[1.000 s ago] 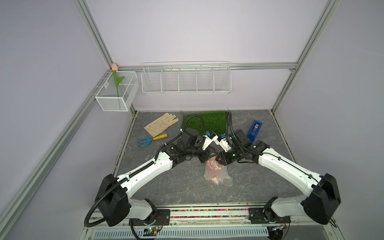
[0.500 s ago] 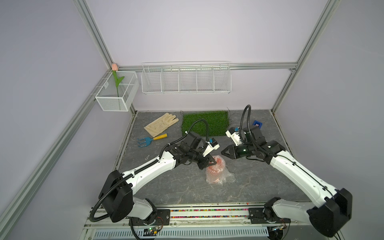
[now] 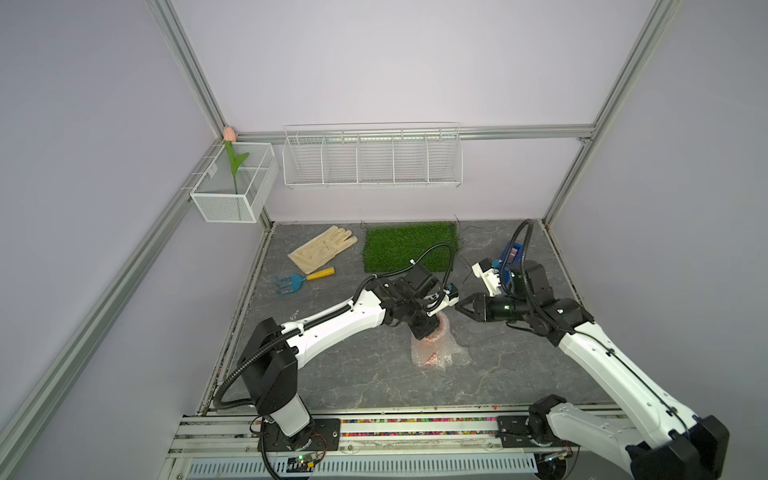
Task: Wrap wine glasses in bubble wrap
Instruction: Wrap the wine glass in bubble wrap.
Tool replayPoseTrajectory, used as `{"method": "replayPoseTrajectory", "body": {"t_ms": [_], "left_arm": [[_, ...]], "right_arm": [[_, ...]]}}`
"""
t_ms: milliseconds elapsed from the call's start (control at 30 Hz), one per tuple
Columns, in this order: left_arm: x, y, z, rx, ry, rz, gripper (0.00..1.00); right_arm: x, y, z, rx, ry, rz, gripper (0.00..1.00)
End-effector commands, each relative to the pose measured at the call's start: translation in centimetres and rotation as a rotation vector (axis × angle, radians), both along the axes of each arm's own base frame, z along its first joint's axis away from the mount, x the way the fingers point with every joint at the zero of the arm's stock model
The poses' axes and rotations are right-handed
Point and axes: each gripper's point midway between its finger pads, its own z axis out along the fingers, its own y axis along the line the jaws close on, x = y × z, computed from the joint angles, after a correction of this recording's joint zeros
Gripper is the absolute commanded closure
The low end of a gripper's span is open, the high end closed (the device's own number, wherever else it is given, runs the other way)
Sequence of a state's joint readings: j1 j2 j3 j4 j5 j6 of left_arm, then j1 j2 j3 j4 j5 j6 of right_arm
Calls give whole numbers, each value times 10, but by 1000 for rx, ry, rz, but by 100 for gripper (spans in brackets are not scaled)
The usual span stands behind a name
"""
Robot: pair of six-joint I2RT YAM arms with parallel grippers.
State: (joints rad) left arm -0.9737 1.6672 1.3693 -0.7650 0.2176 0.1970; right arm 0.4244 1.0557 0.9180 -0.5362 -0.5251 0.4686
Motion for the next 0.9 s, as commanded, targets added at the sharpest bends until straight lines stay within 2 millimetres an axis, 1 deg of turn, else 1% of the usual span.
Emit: {"method": "replayPoseTrajectory", "body": {"t_ms": [0, 33, 100, 233, 333, 500, 567, 767, 867], "left_arm": [[-15, 37, -41, 223, 78, 14, 82], [-14, 34, -34, 202, 68, 23, 82], [-12, 29, -19, 160, 53, 29, 80], [-8, 18, 10, 89, 34, 42, 78], [-2, 15, 29, 75, 9, 55, 77], [5, 14, 48, 70, -24, 69, 75], [8, 14, 54, 64, -33, 90, 75], [13, 12, 69, 16, -48, 115, 73], [25, 18, 82, -48, -63, 173, 69]], "right_arm": [[-3, 4, 3, 47, -5, 5, 82], [-6, 3, -8, 40, 19, 4, 82], [-7, 3, -13, 40, 25, 6, 83], [-7, 8, -16, 61, 31, 13, 84], [-8, 14, -18, 76, 32, 29, 84], [-13, 28, -22, 76, 33, 73, 84], [-13, 30, -25, 67, 37, 79, 84], [-11, 31, -32, 36, 43, 78, 85], [-10, 28, -23, 12, 12, 84, 85]]}}
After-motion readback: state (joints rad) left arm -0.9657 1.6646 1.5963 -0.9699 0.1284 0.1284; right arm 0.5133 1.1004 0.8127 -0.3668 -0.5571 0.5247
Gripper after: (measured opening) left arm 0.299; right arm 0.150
